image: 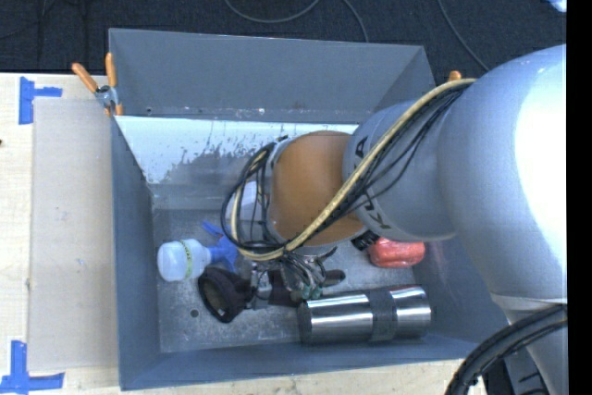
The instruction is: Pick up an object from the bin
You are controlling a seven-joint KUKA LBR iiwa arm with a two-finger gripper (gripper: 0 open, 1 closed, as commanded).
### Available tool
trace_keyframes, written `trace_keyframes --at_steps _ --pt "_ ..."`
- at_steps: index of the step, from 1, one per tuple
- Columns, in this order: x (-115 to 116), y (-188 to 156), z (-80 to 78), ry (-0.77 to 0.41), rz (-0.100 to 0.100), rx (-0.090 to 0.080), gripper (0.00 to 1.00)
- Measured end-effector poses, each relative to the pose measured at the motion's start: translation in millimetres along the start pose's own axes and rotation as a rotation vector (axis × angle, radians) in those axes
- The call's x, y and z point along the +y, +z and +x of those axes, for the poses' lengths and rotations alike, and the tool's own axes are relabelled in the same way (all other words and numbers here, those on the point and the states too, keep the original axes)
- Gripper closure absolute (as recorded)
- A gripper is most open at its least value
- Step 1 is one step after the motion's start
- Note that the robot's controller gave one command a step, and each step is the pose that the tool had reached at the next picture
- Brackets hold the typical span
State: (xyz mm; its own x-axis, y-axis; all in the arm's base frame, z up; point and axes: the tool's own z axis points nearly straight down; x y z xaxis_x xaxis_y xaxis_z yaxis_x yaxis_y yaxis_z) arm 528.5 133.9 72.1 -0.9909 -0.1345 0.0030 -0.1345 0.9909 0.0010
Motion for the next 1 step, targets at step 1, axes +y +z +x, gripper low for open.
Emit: trace_keyframes --at_steps 1 --pt "-0.3 0.0 0.0 0.001 0.000 0.000 1.00"
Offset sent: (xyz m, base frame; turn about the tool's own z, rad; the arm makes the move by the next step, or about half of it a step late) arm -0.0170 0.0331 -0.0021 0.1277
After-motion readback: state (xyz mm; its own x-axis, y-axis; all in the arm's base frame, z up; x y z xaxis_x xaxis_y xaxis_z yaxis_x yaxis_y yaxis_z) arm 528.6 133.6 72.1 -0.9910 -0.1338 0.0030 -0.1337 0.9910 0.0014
